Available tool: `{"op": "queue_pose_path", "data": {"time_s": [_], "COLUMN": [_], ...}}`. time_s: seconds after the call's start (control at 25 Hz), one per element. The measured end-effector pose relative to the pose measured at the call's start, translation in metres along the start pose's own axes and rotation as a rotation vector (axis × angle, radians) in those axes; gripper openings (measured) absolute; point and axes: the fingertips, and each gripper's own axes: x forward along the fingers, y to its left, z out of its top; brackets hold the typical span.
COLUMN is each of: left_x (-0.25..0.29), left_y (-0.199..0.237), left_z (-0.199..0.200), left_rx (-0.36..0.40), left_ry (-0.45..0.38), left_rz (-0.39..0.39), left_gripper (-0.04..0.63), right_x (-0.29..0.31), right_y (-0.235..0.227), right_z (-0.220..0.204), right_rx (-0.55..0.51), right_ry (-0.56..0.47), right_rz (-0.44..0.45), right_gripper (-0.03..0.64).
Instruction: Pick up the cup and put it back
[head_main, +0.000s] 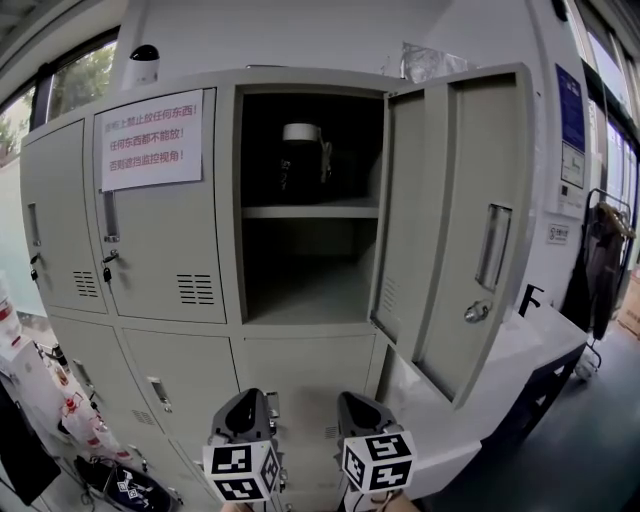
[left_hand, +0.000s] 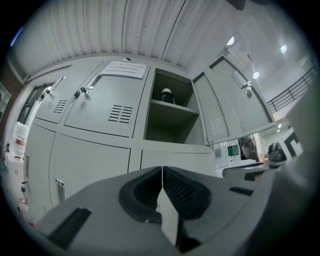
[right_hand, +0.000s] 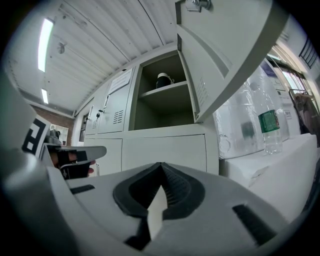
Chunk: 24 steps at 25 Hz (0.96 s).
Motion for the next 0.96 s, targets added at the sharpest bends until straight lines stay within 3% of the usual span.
{"op": "queue_pose_path", "data": {"time_s": [0.96], "left_x": [0.012], "left_y": [0.02], "left_z": [-0.01], "left_rx": [-0.007], "left_ry": [0.024], "left_rz": [-0.025], "left_gripper": [0.008], "right_x": [0.015], "right_y": [0.01], "right_z": [-0.006], "right_rx": [0.031], "right_ry": [0.002], "right_rz": [-0.002], "right_gripper": [-0.009]}}
